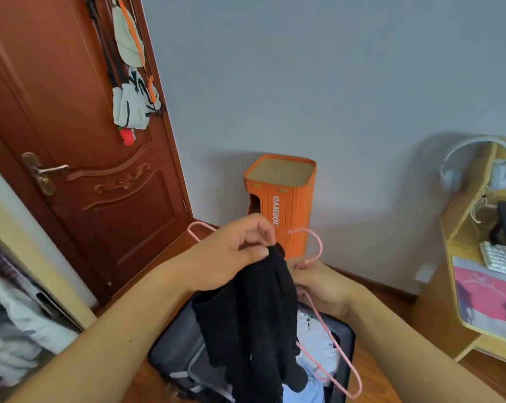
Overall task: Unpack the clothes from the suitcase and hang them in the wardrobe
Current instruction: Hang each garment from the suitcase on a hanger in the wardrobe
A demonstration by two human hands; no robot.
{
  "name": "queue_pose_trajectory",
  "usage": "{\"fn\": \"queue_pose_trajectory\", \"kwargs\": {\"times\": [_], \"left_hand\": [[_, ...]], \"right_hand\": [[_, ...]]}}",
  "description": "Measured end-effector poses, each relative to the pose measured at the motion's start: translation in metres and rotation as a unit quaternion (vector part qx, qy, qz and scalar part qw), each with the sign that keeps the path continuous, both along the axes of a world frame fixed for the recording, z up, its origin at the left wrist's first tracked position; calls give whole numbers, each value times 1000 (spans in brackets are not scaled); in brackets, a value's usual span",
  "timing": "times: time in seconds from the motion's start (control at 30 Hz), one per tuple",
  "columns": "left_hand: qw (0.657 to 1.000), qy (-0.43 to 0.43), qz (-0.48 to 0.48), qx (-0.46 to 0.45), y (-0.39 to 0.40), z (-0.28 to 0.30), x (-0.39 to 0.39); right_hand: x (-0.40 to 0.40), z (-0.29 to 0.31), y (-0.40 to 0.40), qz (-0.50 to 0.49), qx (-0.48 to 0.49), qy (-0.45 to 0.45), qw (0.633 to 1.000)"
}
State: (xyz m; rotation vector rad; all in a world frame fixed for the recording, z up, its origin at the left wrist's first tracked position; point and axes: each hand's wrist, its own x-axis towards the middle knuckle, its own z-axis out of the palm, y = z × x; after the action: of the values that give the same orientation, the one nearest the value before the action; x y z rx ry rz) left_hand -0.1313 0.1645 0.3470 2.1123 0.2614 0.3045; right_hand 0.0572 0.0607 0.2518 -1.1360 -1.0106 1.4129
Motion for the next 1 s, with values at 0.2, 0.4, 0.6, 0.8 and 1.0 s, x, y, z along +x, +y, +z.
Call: {"fn": "queue_pose_trajectory", "kwargs": {"times": [0.2,0.4,0.6,0.8,1.0], "left_hand": [[984,-10,174,-46,19,-59,-8],[951,38,215,-220,14,-133,-26],[893,29,234,-384,38,-118,-35],[842,69,520,124,67,-90,-1],[907,-68,415,-17,55,-61,55]], "right_hand": [[25,26,8,-232,109,-4,966],[38,58,2,-343,124,-142,920],[55,58,-20,-389,86,-188,898],[63,20,-47,-329,40,-305,893],[65,-30,-78,-320,20,-425,846]]}}
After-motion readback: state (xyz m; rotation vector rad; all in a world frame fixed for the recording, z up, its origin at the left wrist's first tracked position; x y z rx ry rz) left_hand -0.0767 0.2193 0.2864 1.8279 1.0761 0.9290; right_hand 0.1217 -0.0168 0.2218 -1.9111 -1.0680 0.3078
